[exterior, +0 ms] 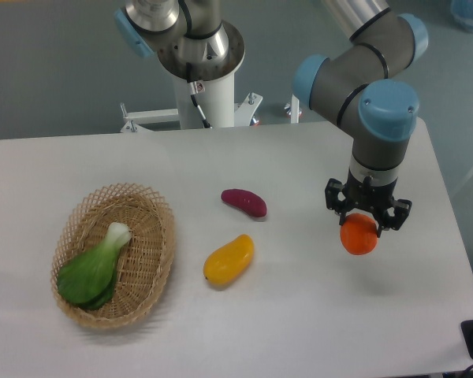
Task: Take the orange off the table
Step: 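Lift the grasped orange up off the table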
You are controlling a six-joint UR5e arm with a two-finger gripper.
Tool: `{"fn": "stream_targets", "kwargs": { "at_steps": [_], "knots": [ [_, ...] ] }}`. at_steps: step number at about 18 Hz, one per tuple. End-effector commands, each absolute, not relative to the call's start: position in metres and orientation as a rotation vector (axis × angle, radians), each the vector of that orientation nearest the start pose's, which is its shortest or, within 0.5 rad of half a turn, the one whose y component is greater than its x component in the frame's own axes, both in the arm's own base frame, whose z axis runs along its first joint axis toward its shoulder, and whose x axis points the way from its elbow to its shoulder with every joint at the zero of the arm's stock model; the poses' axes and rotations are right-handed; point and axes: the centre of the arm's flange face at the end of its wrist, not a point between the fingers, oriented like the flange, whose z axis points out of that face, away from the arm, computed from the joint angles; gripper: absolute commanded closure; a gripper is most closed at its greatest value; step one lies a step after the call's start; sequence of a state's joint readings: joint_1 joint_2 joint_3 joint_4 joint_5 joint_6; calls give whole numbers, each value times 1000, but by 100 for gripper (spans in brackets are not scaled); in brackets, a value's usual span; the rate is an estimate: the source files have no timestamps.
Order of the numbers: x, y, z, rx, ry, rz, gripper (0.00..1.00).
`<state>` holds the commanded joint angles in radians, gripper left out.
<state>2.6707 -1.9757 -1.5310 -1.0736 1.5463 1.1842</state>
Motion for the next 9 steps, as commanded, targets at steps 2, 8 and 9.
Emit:
{"fn": "stream_targets", "kwargs": {
  "at_steps": [2,8,9],
  "knots": [
    [-514,415,328,-3059,134,162,36],
    [-513,415,326,-3078,140,171,34],
    [-512,415,324,-3078,140,171,34]
  ]
}}
